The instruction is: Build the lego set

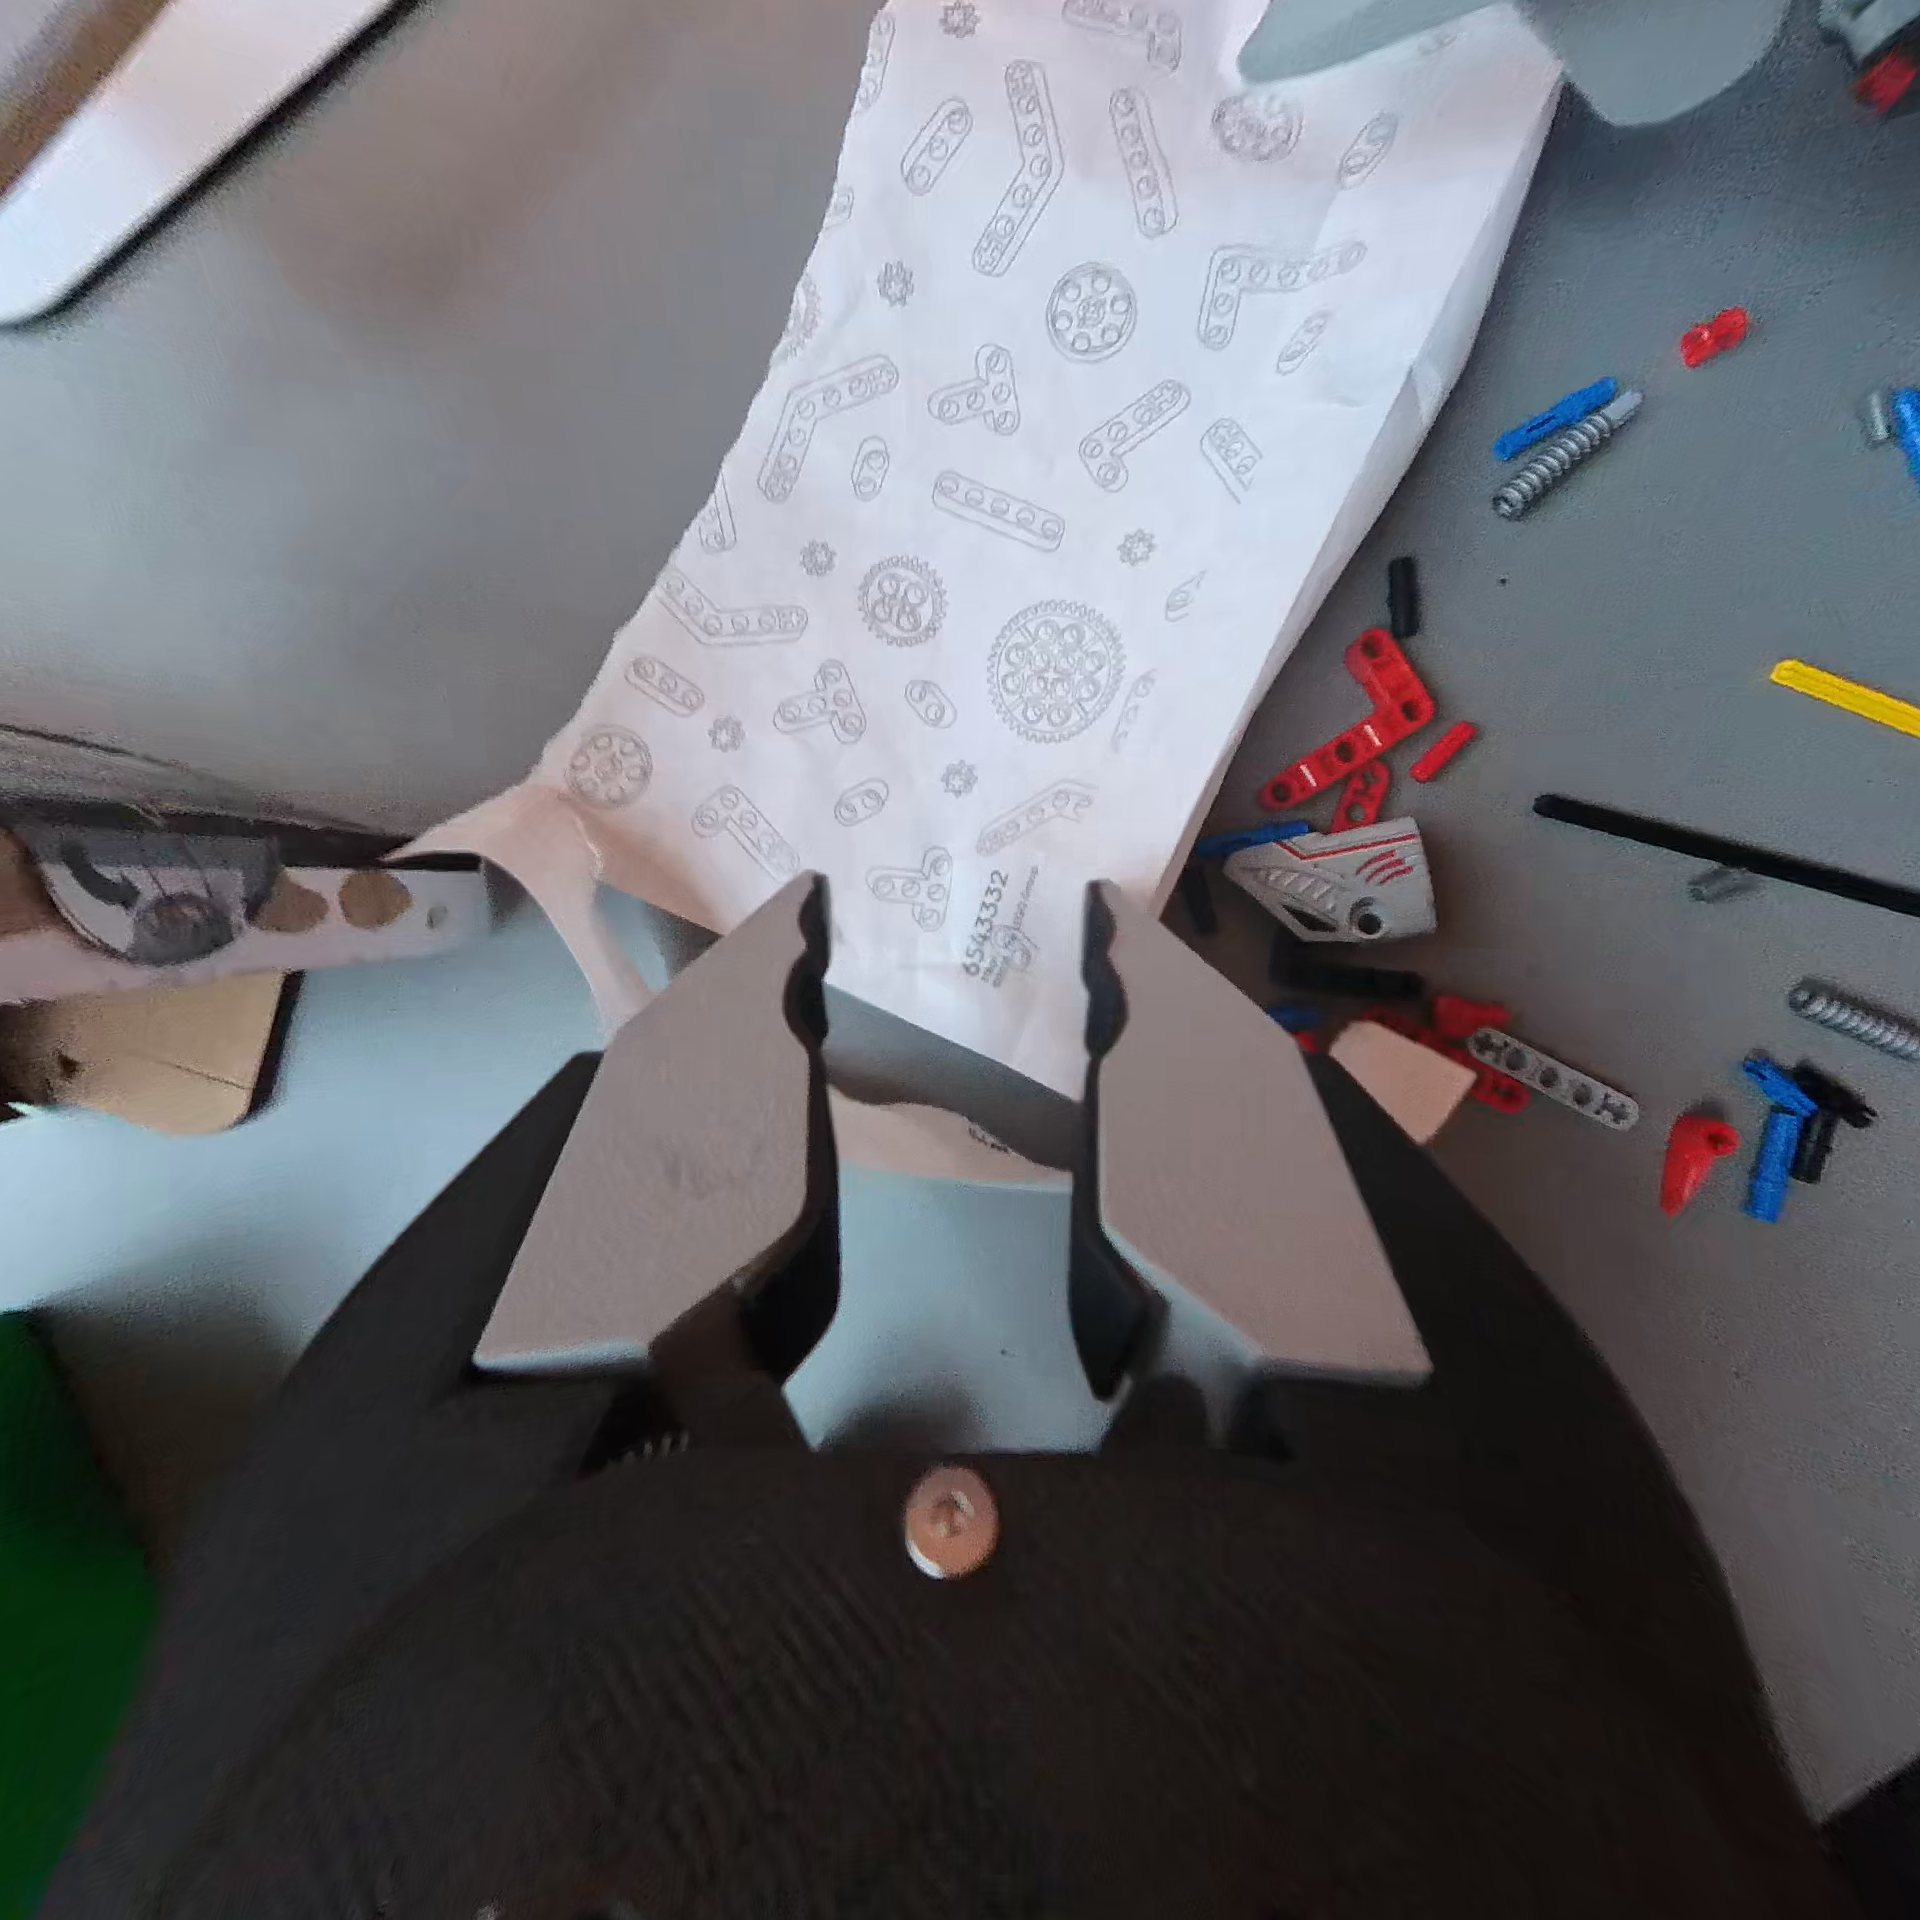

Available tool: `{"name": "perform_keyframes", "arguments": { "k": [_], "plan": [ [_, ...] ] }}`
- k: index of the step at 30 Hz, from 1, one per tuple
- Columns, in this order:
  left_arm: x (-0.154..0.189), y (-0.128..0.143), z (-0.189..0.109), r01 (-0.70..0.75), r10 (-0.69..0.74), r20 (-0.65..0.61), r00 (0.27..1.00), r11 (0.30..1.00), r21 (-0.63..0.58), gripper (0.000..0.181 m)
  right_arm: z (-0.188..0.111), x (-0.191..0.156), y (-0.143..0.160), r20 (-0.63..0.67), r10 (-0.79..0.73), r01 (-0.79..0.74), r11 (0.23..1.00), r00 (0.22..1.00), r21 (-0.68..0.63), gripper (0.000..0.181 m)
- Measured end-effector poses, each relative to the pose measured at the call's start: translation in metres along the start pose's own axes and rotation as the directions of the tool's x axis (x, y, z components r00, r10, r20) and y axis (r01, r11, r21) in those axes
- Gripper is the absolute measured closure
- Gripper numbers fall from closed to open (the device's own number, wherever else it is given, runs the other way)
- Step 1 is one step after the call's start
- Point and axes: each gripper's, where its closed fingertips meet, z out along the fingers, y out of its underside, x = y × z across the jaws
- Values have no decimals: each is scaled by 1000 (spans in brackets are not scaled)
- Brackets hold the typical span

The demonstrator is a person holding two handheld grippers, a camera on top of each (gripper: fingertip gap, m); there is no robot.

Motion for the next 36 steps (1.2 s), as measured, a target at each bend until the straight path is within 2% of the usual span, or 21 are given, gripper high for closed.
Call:
{"name": "perform_keyframes", "arguments": {
  "k": [3,5,8,10,13,14,15,17,18,19,21,22,24,27,30,32,36],
  "plan": [
    [-8,13,8,42,-42,6,999,996,-74,133,14,7,14,-44,-43,37,992,998,-120,93],
    [-13,19,14,45,-42,27,999,993,-111,132,21,14,17,-71,-44,33,988,996,-151,86],
    [-22,24,18,83,-77,48,996,987,-134,119,26,11,23,1,61,-60,980,998,-190,83],
    [-24,23,20,115,-112,31,993,985,-126,115,27,6,24,75,118,-101,976,990,-195,88],
    [-26,21,23,134,-133,21,991,985,-110,112,24,8,25,99,81,-61,979,992,-194,105],
    [-26,20,26,134,-133,21,991,985,-107,112,23,6,24,117,86,-63,980,989,-189,132],
    [-26,21,28,141,-139,20,990,984,-110,111,22,5,24,122,92,-68,980,988,-186,143],
    [-28,19,29,154,-153,24,988,982,-112,111,21,6,24,118,68,-47,983,991,-177,149],
    [-31,18,28,154,-150,39,988,982,-108,110,18,8,22,115,65,-46,985,991,-163,167],
    [-35,17,26,147,-141,65,988,984,-98,110,13,9,19,115,71,-55,989,991,-139,181],
    [-38,9,18,125,-119,94,988,991,-55,111,-1,5,3,143,66,-62,998,988,-32,181],
    [-39,2,11,115,-113,101,988,993,-14,117,-10,3,-5,147,49,-53,998,988,20,181],
    [-37,-15,-2,110,-115,84,990,992,64,120,-21,-1,-12,158,30,-42,997,987,72,181],
    [-37,-34,-17,82,-92,85,992,990,117,108,-42,-9,-33,214,36,-83,973,976,215,181],
    [-41,-51,-36,1,-21,123,992,987,158,105,-83,-11,-63,256,13,-123,900,967,418,181],
    [-40,-59,-56,-57,32,138,990,981,185,105,-110,-4,-75,227,-5,-119,840,974,529,181],
    [-52,-66,-98,-45,-1,186,983,969,244,110,-124,27,-57,67,116,-133,833,991,537,181]
  ]
}}
